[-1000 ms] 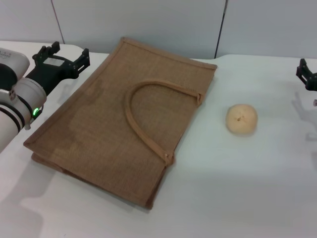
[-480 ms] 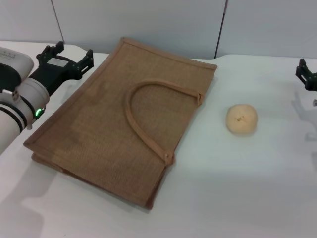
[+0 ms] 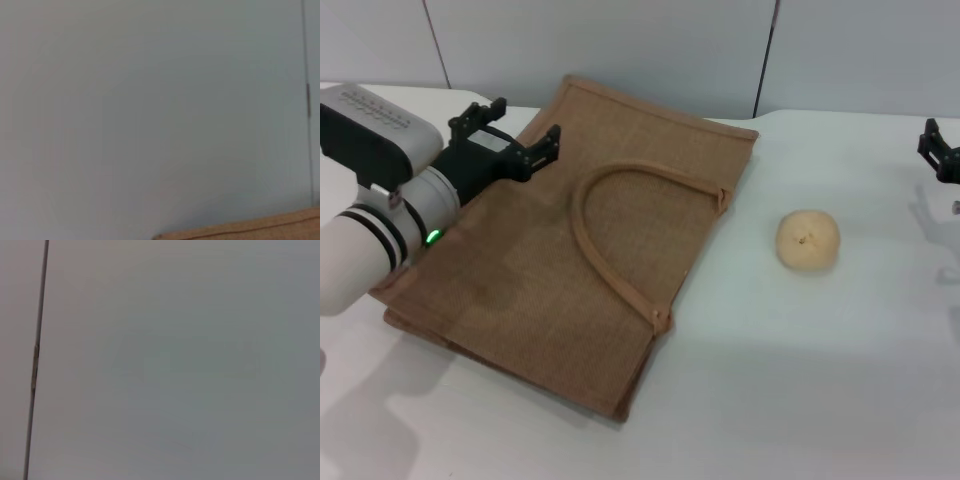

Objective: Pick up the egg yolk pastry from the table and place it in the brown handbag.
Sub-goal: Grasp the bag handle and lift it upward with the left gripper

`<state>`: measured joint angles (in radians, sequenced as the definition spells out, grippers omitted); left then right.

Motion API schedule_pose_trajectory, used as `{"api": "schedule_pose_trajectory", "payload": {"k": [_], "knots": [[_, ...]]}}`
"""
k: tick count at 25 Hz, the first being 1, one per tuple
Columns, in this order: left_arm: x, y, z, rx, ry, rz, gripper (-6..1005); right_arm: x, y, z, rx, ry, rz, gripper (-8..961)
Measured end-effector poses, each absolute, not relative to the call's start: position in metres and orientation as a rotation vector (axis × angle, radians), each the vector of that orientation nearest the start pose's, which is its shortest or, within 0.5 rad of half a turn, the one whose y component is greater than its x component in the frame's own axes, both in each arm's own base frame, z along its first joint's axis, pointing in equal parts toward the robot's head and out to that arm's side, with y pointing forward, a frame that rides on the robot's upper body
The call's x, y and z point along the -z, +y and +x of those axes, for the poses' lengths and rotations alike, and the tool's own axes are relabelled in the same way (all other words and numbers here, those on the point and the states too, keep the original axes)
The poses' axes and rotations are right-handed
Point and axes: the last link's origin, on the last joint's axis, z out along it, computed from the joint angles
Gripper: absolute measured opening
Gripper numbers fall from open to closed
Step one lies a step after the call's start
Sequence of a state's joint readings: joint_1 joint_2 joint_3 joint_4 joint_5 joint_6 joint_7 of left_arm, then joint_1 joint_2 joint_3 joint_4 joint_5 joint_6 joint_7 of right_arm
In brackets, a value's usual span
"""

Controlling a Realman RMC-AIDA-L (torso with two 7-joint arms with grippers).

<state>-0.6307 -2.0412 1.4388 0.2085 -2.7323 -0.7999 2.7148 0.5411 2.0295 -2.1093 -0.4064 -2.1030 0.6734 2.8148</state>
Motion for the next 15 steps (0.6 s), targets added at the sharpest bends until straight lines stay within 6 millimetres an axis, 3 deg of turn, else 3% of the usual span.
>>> {"api": "schedule_pose_trajectory", "payload": {"k": [15], "knots": [[0.039,0.407,-0.277,0.543,-0.567,-2.116,843,0.015,0.400,0.308,-0.357,0.584,-1.607,865]]}}
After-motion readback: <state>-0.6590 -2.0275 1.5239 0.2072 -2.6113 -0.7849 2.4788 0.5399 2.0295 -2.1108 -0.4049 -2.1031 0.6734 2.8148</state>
